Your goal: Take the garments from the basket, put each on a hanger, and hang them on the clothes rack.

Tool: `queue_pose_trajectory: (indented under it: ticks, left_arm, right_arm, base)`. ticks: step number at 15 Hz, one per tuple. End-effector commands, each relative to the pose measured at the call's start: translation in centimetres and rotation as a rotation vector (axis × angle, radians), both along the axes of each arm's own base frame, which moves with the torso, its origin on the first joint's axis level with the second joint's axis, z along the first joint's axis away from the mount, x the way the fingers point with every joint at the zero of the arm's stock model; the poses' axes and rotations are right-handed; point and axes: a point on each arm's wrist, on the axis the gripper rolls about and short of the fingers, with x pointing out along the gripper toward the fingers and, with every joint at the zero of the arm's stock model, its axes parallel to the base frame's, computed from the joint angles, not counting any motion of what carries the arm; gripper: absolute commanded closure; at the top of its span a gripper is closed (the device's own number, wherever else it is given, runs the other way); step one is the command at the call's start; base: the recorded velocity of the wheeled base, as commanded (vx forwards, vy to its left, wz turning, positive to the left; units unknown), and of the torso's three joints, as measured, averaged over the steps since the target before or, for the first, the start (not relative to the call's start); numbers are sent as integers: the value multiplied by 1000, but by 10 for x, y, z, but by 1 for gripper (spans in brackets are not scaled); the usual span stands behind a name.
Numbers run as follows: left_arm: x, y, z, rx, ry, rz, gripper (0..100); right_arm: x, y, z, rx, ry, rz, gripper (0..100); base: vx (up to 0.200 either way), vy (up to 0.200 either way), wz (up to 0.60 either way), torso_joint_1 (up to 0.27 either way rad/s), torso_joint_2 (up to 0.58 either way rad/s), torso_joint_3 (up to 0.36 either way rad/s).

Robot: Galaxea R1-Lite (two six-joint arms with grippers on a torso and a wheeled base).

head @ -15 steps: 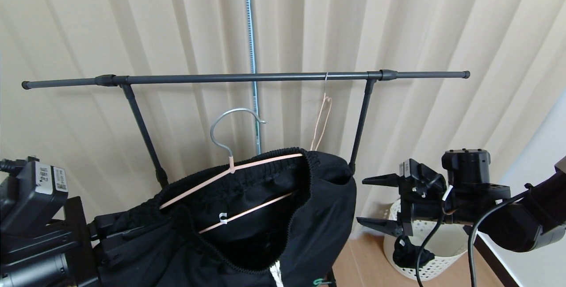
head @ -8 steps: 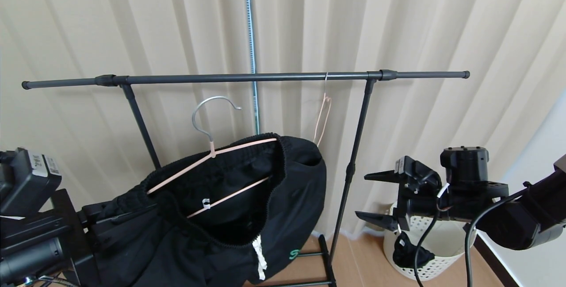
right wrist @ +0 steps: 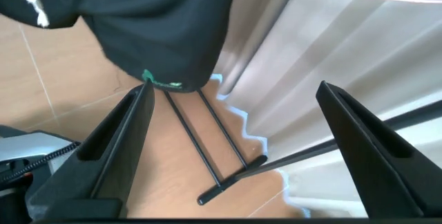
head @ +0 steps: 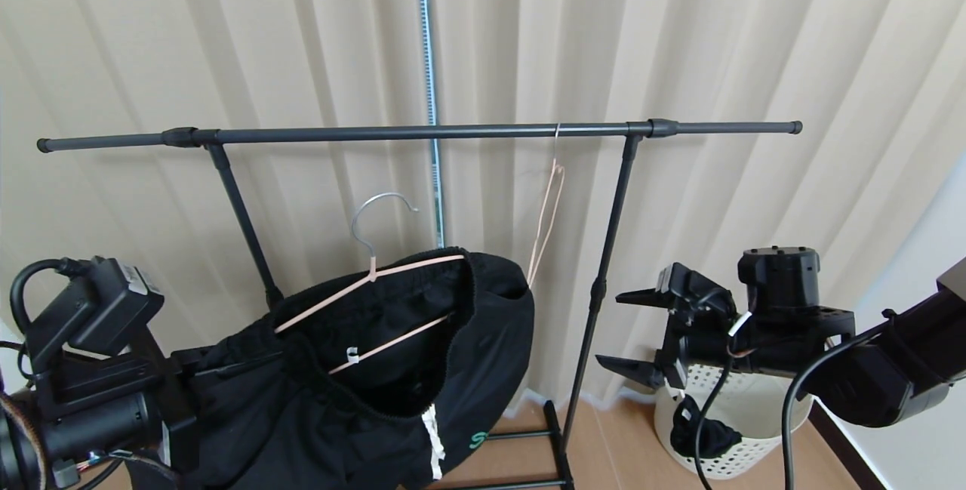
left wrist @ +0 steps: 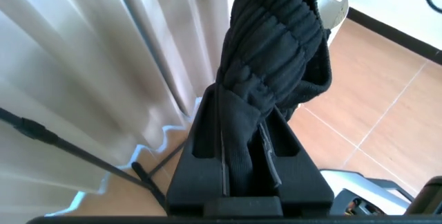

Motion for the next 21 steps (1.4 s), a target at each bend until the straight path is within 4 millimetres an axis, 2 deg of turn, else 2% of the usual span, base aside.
queue_pose_trajectory:
  ticks: [1,5,8,14,17,21]
  left_arm:
    - [7,-1,-8,9,46,2,100]
    - [13,-6,-17,46,90,24,100]
    - [19,-15,-27,117,127,73,100]
    - [39,-19,-36,177,170,163,100]
    - [56,-22,-29,148,169,245,100]
    - [77,-26,-7,83,111,334,100]
  right_arm:
    - [1,5,3,8,6,-21,0]
    - [6,22,11,69,34,-147,0]
    - [7,25,10,69,24,-179,0]
    - [8,26,8,60,25,-192,0]
    - [7,26,9,61,23,-192,0]
    - [7,26,9,59,21,-197,0]
  base:
    - [0,0,0,0,0,0]
    - [0,0,0,0,0,0]
    - [0,0,0,0,0,0]
    - [0,0,0,0,0,0]
    - [0,0,0,0,0,0]
    - [0,0,0,0,0,0]
